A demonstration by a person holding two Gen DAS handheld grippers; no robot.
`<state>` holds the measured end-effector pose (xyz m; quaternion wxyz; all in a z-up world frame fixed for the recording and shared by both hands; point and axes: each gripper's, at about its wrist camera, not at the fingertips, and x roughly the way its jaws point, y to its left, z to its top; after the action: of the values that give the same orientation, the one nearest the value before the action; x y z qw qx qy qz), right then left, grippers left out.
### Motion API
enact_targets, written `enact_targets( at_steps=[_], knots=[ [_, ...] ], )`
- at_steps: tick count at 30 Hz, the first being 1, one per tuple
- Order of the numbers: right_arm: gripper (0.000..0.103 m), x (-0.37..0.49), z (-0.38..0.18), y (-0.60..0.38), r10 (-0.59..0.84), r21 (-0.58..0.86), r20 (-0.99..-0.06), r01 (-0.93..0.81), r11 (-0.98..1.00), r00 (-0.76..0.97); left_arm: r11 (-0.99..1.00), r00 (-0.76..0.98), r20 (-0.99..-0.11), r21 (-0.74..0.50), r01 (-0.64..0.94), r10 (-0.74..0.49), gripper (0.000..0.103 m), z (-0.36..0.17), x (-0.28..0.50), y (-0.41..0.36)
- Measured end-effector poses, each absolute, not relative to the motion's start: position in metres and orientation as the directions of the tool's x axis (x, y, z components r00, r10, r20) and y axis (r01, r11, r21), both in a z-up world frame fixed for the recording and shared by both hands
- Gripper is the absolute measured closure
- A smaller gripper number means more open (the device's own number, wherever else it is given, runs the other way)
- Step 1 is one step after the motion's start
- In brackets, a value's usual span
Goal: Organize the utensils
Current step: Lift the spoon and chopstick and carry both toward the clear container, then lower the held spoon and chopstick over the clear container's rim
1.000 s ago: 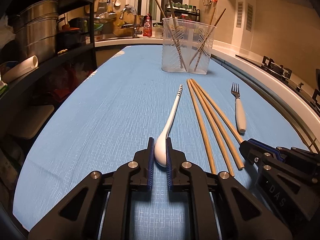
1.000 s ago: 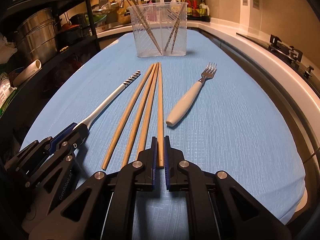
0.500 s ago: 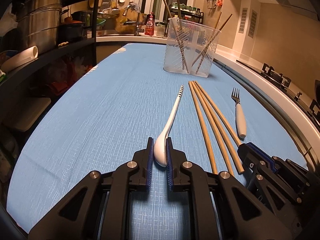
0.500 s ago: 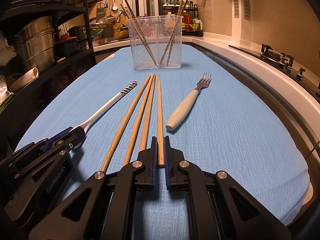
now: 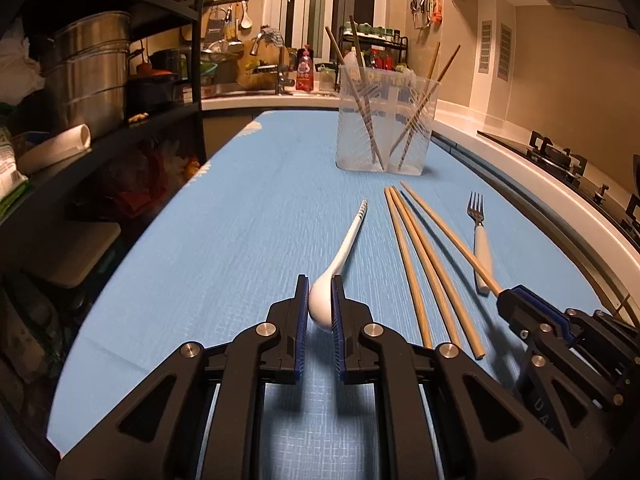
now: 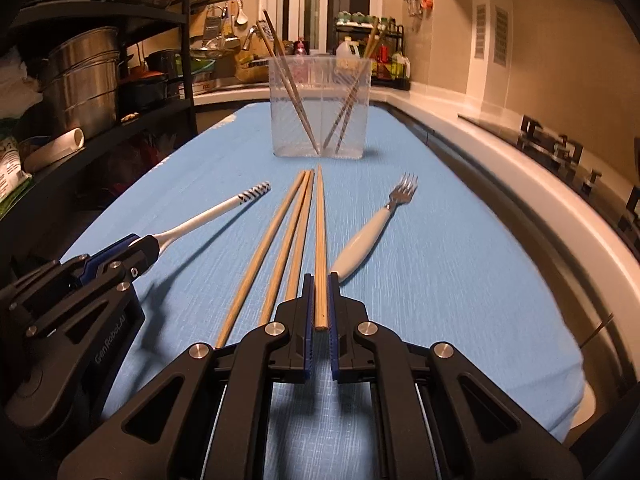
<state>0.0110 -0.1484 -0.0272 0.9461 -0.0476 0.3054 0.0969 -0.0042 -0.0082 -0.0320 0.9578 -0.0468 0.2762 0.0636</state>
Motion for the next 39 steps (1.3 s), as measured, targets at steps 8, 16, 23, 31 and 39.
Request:
enact_targets(
  at_steps=[8,16,23,31,39],
  knots=[
    [0.097,-0.002,0.000,-0.155,0.173,-0.048,-0.554,-0.238,0.970,0.814,0.989,0.882,-0.455,-0.025,-0.148,0.120,0.091,-0.004,-0.018,-0.006],
    [0.097,-0.015,0.042,-0.169,0.170,-0.059,-0.453,-0.220,0.974,0.875,0.988,0.919,-0.365,0.009,-0.154,0.147,0.091,0.024,-0.027,-0.009],
    [0.097,-0.014,0.079,-0.177,0.178,-0.066,-0.381,-0.219,0.974,0.907,0.989,0.945,-0.290,0.040,-0.143,0.148,0.091,0.050,-0.031,-0.016],
    [0.097,-0.004,0.109,-0.180,0.205,-0.043,-0.343,-0.234,0.971,0.917,0.989,0.954,-0.263,0.047,-0.138,0.146,0.091,0.070,-0.026,-0.019],
    [0.097,0.018,0.118,-0.178,0.217,-0.036,-0.351,-0.245,0.969,0.911,0.992,0.950,-0.288,0.053,-0.114,0.124,0.091,0.097,-0.004,-0.019]
  ],
)
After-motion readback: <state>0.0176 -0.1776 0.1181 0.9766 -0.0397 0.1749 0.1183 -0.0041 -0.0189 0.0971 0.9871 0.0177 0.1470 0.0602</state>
